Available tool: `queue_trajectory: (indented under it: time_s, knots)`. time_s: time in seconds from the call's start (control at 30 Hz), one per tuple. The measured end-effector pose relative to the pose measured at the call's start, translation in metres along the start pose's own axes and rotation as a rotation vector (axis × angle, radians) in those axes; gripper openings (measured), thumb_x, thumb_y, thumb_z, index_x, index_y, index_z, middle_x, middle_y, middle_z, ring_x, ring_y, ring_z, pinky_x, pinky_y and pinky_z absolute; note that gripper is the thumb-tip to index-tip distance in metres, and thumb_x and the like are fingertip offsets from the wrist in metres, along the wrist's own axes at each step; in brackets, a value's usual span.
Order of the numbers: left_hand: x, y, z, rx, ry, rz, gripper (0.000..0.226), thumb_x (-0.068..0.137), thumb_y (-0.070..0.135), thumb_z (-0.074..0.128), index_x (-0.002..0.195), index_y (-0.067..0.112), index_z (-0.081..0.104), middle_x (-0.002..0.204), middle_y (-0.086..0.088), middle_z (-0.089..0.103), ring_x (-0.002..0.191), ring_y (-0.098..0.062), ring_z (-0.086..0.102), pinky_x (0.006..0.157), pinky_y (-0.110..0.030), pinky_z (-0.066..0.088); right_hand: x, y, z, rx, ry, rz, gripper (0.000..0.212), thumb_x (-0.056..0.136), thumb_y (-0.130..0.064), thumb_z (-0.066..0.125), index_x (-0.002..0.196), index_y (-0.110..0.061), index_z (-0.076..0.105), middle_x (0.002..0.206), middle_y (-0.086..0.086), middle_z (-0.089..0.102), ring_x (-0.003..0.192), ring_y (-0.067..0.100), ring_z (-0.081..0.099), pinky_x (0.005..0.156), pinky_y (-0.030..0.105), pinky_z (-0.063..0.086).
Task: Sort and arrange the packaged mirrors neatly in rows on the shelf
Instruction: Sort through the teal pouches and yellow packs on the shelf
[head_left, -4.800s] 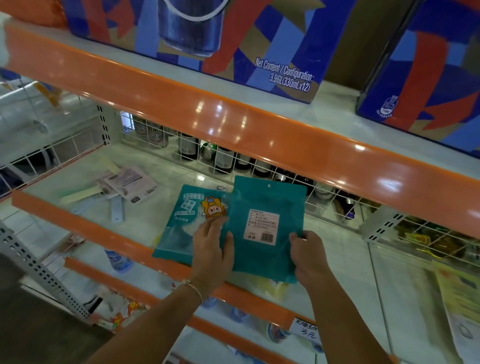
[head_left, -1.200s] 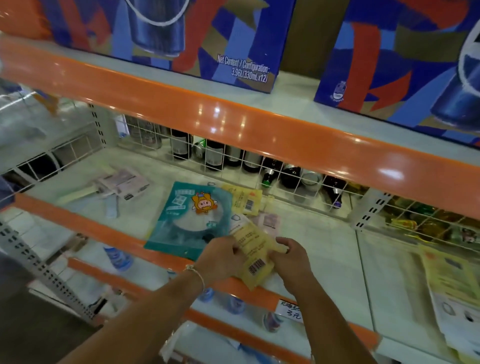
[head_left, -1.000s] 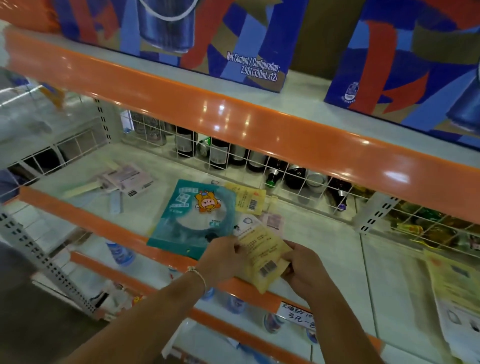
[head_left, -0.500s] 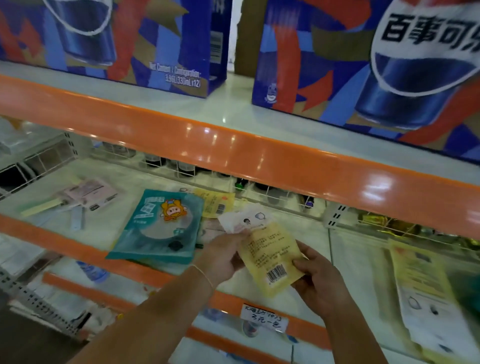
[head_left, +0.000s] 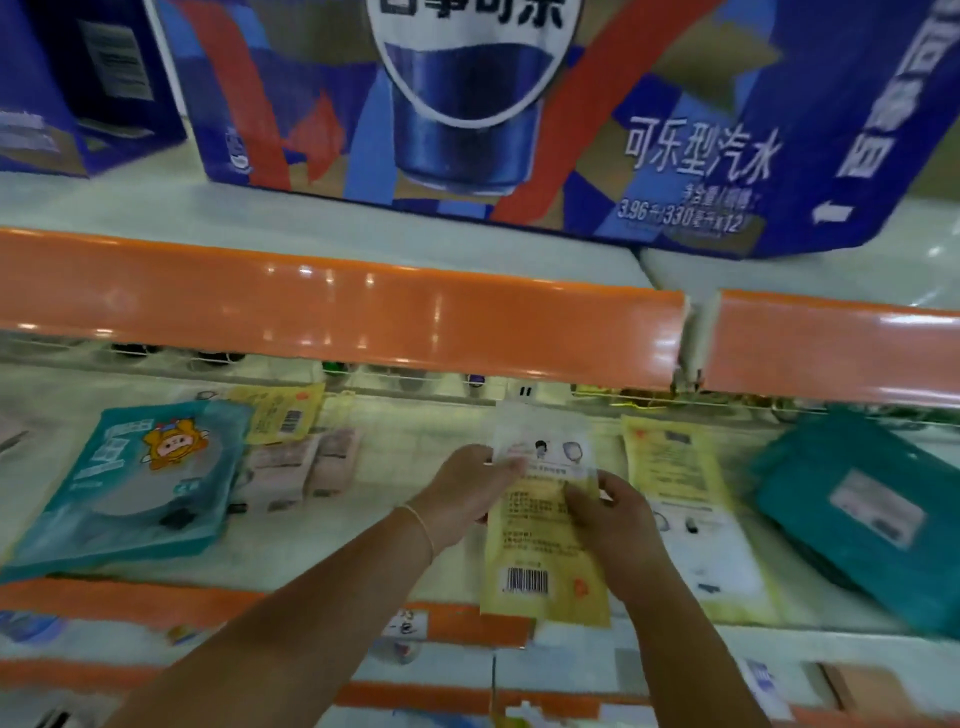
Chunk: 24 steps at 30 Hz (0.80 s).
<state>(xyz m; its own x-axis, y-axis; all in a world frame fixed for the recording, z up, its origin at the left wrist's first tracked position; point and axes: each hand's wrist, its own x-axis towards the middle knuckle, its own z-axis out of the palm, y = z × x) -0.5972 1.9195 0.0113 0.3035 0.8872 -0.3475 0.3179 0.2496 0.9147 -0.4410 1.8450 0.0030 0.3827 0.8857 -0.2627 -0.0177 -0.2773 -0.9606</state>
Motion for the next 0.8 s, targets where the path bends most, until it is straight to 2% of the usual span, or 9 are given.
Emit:
queue_trajectory:
  time_s: [0.07,0.13,0.27,0.37,0.47,0.53,0.67,0.8]
  knots:
    - [0.003,0.008,0.020,0.014,-0.001,0.003,0.036,0.095,0.037,0.058,0.117,0.009,0.058,0.099,-0.009,0.066,0.076,-0.024,0.068,0.056,-0.030,0.056,0.006,0.000,-0.024,-0.017,0.098,-0.011,0.010,0.095,-0.010,0.060,0.100,-0.014,0.068,0.087,0.010,0.074,0.076,0.029,0.072,0.057,0.036,0.059]
    - [0.006,0.011,0.038,0.043,-0.005,0.009,0.042,0.095,0.036,0.056,0.131,0.015,0.050,0.109,-0.007,0.063,0.083,-0.023,0.068,0.057,-0.029,0.057,0.012,-0.002,-0.050,-0.061,0.193,-0.023,0.010,0.095,-0.011,0.060,0.099,-0.016,0.068,0.086,0.006,0.073,0.074,0.024,0.071,0.054,0.030,0.056]
    - [0.008,0.015,0.064,0.133,-0.076,0.056,0.040,0.095,0.031,0.056,0.131,0.018,0.048,0.108,-0.007,0.062,0.084,-0.021,0.066,0.066,-0.031,0.058,0.029,-0.006,-0.096,-0.177,0.300,0.030,0.011,0.094,-0.014,0.058,0.101,-0.020,0.064,0.085,0.004,0.071,0.069,0.020,0.070,0.042,0.023,0.048]
    - [0.008,0.019,0.078,0.181,-0.102,0.099,0.038,0.095,0.030,0.056,0.130,0.020,0.049,0.102,-0.006,0.064,0.086,-0.022,0.067,0.069,-0.033,0.058,0.042,-0.005,-0.119,-0.308,0.332,0.064,0.017,0.093,-0.015,0.056,0.108,-0.014,0.065,0.086,0.005,0.070,0.070,0.021,0.069,0.048,0.026,0.050]
    - [0.010,0.021,0.086,0.229,-0.115,0.132,0.036,0.095,0.029,0.054,0.130,0.021,0.049,0.100,-0.008,0.066,0.086,-0.024,0.067,0.074,-0.041,0.058,0.046,-0.001,-0.129,-0.345,0.332,0.081,0.013,0.095,-0.014,0.054,0.104,-0.016,0.064,0.085,0.004,0.069,0.070,0.019,0.068,0.048,0.025,0.049]
    - [0.012,0.020,0.089,0.275,-0.120,0.149,0.036,0.095,0.030,0.054,0.130,0.021,0.049,0.100,-0.006,0.065,0.089,-0.024,0.067,0.075,-0.041,0.058,0.049,0.002,-0.132,-0.381,0.330,0.082,0.012,0.095,-0.014,0.054,0.102,-0.016,0.063,0.084,0.003,0.069,0.069,0.018,0.068,0.046,0.024,0.047]
    - [0.015,0.015,0.092,0.348,-0.123,0.171,0.038,0.095,0.031,0.053,0.131,0.022,0.049,0.100,0.001,0.063,0.091,-0.017,0.064,0.079,-0.037,0.058,0.052,0.004,-0.136,-0.510,0.392,0.073,0.008,0.092,-0.022,0.060,0.096,-0.018,0.065,0.082,0.002,0.069,0.069,0.019,0.068,0.053,0.031,0.055]
    - [0.017,0.011,0.093,0.361,-0.126,0.192,0.040,0.095,0.031,0.053,0.133,0.021,0.048,0.098,0.002,0.063,0.092,-0.015,0.062,0.085,-0.038,0.057,0.050,0.003,-0.134,-0.610,0.468,0.047,0.015,0.091,-0.025,0.062,0.099,-0.013,0.060,0.084,0.004,0.063,0.069,0.019,0.062,0.047,0.027,0.047]
